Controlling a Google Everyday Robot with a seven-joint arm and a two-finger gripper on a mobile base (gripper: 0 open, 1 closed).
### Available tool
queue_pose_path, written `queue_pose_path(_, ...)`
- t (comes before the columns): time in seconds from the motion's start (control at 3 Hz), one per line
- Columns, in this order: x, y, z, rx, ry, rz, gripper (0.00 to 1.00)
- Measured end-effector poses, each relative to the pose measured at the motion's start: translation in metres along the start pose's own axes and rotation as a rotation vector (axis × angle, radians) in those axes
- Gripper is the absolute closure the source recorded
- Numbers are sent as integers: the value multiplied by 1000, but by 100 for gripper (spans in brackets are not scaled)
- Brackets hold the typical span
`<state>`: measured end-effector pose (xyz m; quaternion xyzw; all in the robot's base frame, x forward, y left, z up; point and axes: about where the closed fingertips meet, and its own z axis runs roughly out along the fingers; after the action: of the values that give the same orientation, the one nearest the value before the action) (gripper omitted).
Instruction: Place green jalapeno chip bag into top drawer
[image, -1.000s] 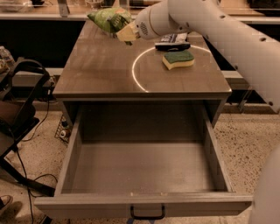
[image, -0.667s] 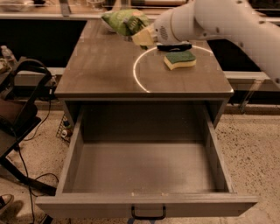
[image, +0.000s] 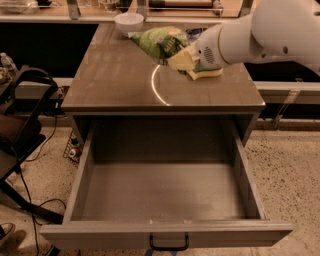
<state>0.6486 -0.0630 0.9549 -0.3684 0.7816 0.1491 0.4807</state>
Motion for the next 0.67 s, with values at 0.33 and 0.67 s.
queue_pose_path(0.33, 43, 15, -16, -39, 25, 11, 100)
queue_pose_path(0.67, 120, 58, -40, -119, 27, 71, 100)
